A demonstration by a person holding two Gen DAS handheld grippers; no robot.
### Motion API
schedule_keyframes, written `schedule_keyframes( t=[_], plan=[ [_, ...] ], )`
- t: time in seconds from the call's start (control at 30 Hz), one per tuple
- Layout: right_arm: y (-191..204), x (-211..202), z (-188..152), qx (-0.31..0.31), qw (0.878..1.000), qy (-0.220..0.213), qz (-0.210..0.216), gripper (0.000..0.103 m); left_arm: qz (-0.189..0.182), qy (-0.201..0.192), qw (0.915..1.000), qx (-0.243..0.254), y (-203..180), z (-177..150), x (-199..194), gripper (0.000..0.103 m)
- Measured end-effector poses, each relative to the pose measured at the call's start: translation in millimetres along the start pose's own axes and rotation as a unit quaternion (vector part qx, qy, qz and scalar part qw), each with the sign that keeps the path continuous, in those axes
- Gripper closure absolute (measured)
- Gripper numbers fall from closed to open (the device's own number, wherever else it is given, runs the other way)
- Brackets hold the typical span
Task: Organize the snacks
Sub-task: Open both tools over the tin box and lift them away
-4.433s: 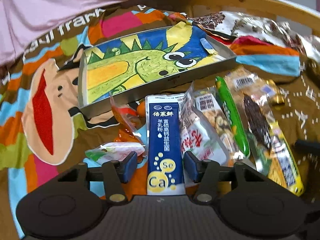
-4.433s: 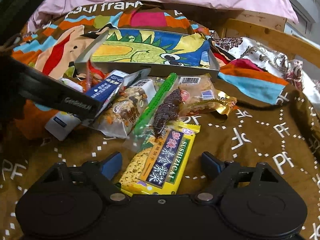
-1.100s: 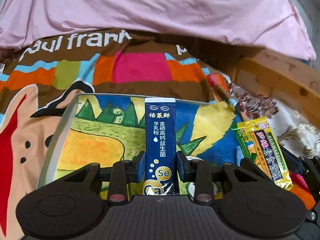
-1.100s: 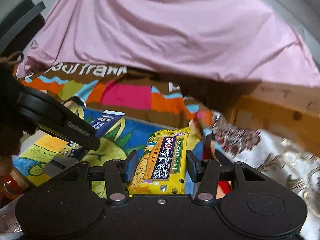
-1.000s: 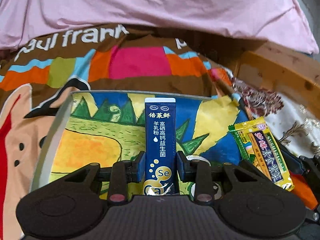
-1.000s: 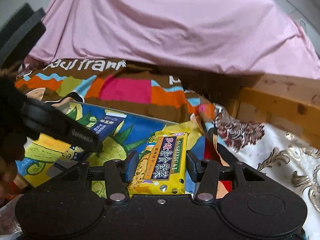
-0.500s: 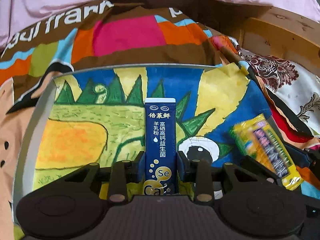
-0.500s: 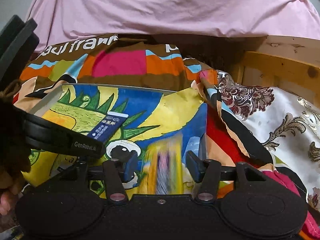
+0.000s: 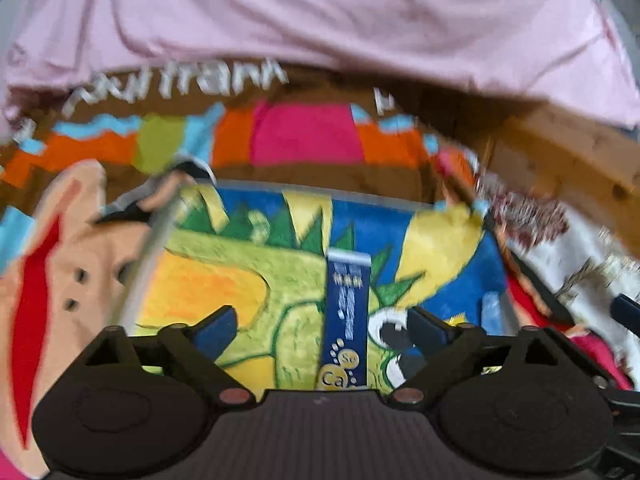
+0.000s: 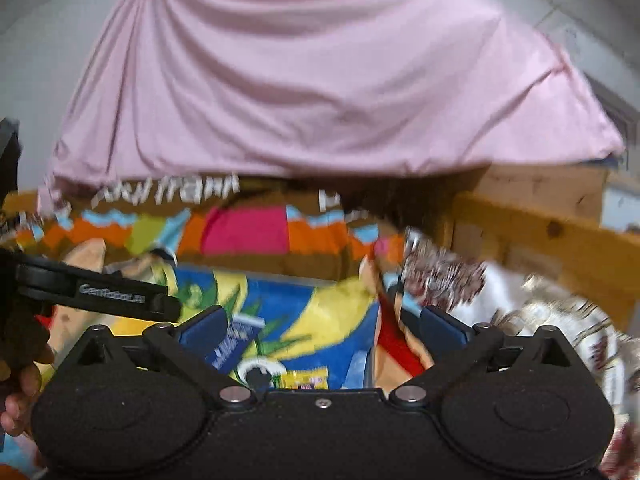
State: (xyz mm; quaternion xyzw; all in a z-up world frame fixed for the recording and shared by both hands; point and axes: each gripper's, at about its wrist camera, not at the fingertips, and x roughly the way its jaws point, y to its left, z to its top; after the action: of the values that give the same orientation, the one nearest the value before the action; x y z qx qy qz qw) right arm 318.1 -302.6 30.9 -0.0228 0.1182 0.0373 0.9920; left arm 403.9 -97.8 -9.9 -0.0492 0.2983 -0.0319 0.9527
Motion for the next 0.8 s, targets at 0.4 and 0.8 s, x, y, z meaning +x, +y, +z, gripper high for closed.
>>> schedule_keyframes(
  t=[0.4, 0.8],
  plan=[
    [15.6, -110.6, 12.6, -0.005, 0.995, -0.089, -0.043, 0.000, 0.025, -0.116, 0.9929, -0.010, 23.7, -16.4, -135.0, 0.001],
    [50.6, -196.1, -14.4, -0.026, 0.994, -0.083, -0.060, 0.001, 0.032, -0.161, 0.9863, 0.015, 34.8, -65.1, -228.7, 0.000]
  ],
)
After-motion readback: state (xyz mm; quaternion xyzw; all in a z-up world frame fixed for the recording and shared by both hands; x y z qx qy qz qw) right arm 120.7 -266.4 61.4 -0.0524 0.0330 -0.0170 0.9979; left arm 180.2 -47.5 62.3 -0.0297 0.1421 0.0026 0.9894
